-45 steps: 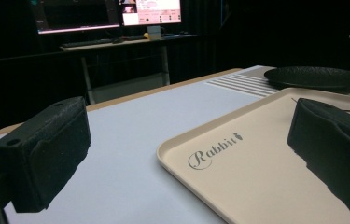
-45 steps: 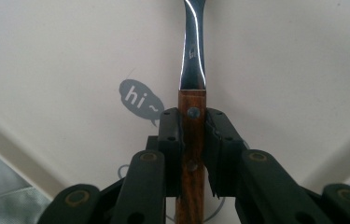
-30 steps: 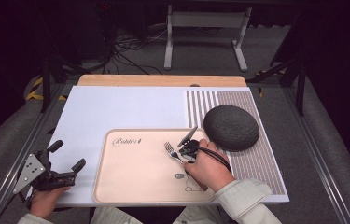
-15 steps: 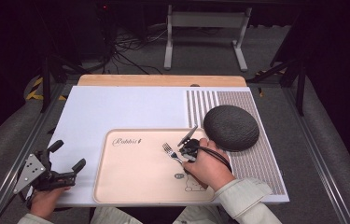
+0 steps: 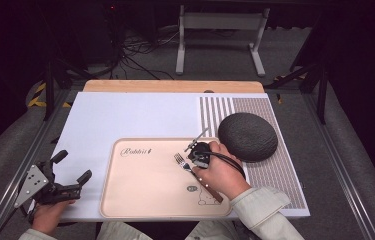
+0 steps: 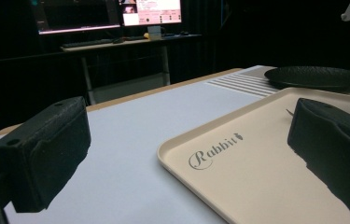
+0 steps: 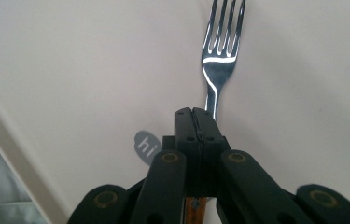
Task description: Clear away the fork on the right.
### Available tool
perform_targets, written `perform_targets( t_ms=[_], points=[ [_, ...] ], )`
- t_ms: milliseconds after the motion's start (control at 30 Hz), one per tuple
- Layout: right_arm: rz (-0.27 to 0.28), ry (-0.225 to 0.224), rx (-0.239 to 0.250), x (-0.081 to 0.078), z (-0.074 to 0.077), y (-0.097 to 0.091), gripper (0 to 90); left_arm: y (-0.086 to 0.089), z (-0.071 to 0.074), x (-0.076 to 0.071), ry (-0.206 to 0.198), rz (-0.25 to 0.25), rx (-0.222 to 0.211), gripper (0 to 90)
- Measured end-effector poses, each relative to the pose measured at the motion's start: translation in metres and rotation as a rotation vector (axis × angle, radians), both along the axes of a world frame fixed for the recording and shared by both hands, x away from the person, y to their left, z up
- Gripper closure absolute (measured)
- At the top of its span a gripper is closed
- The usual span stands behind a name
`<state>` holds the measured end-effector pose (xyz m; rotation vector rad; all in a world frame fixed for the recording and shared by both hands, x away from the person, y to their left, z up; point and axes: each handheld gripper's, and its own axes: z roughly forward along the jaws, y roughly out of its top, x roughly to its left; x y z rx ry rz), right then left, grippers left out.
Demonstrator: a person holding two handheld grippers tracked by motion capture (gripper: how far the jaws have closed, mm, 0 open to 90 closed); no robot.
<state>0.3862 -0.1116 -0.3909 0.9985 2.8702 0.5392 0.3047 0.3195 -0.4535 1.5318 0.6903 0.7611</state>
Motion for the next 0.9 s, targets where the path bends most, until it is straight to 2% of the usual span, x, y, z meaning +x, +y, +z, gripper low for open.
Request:
perform_targets(
  t_ms=[67,200,300,533,733,900],
  points=[
    [0.030,-0.021,0.022,0.003,-0.001,0.003,90.0,0.000,0.000,0.000,0.000,0.000,0.001,0.0],
    [0.061,-0.033,0.032,0.006,-0.004,0.007,90.0,0.000,0.000,0.000,-0.001,0.000,-0.001,0.0],
    [0.099,-0.060,0.047,0.010,-0.008,0.010,90.0,0.000,0.000,0.000,-0.001,0.000,-0.001,0.0],
    [0.144,-0.052,0.078,0.017,-0.016,0.019,90.0,0.000,0.000,0.000,0.001,0.000,-0.002,0.0],
    [0.190,-0.056,0.066,0.024,-0.026,0.025,90.0,-0.001,0.000,0.000,0.000,-0.003,0.002,0.0],
    [0.199,-0.060,0.077,0.028,-0.031,0.027,90.0,-0.001,-0.001,0.001,0.002,-0.001,-0.002,0.0]
  ],
)
